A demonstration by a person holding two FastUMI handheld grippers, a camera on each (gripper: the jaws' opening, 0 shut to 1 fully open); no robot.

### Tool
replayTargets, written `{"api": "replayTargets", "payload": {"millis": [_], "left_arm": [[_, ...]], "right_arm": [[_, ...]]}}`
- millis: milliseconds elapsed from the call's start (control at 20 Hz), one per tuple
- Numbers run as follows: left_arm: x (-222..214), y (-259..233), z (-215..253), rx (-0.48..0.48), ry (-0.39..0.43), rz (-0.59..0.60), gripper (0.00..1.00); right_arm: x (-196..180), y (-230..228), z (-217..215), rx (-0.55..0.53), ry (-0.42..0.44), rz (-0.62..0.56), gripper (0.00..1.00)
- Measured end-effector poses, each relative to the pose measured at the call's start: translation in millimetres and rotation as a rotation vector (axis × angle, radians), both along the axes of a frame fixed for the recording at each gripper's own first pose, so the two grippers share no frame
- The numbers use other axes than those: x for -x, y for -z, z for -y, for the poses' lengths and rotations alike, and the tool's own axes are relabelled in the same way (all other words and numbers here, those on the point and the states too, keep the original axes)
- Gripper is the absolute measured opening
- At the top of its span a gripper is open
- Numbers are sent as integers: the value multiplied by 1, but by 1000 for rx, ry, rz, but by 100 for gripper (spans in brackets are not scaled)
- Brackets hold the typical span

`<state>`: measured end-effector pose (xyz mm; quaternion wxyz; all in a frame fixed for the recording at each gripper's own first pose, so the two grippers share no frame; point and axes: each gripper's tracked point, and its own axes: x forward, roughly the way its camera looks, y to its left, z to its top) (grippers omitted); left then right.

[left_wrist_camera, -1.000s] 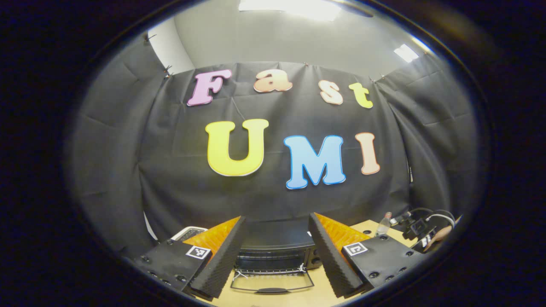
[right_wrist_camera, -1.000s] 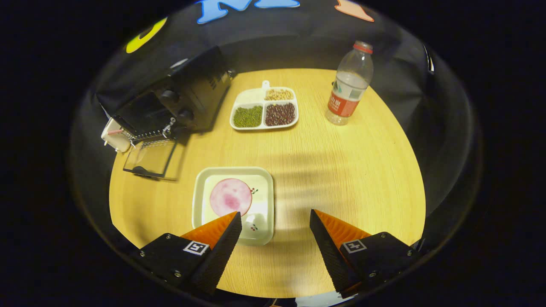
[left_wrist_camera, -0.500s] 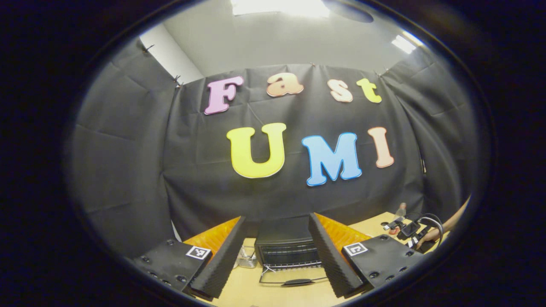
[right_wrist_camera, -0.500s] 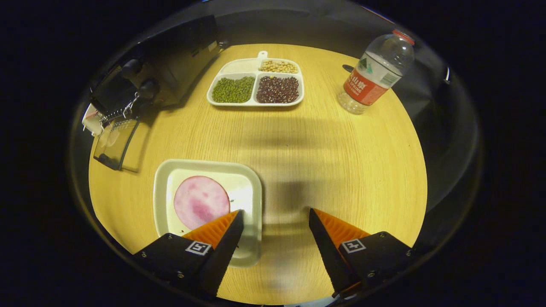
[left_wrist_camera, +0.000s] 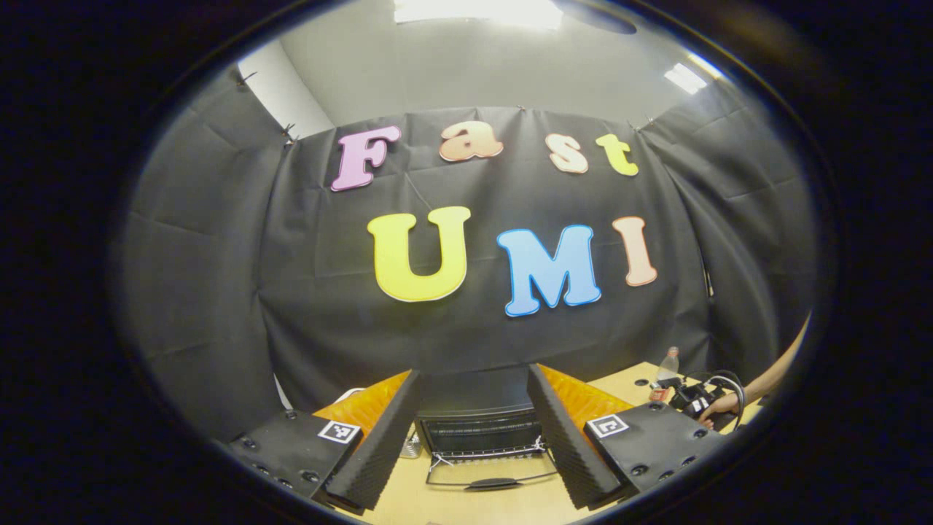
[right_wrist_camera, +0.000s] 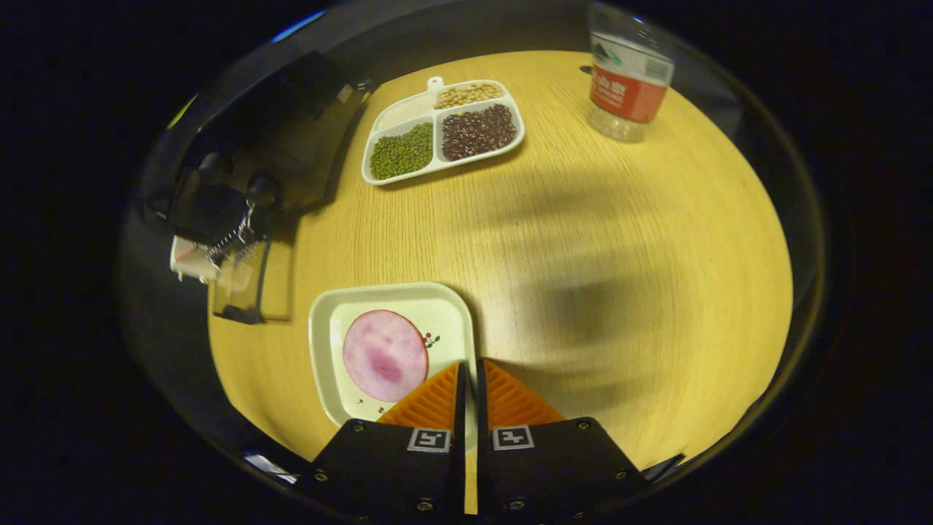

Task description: Open the electric oven with the left hand, put the food in, and close the electric oven.

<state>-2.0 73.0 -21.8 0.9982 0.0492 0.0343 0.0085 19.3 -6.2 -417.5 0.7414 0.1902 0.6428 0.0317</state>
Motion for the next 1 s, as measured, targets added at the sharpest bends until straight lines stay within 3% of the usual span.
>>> {"api": "replayTargets", "payload": {"millis": [200,450,650,700,1000], "left_arm": [[-4,2,-1,16,5,-9,100],[-13,5,-4,30,5,-18,97],[-17,8,-4,48,9,-24,98],[-18,8,-3,50,13,-24,97],[-15,7,-5,37,24,-25,98]], "right_arm": [[11,-5,-7,-296,222,-8,7],[19,-26,-11,-498,382,42,7],[23,-26,-10,-503,398,61,7],[28,-28,0,-465,382,56,1],[24,-14,0,-301,364,39,1]]}}
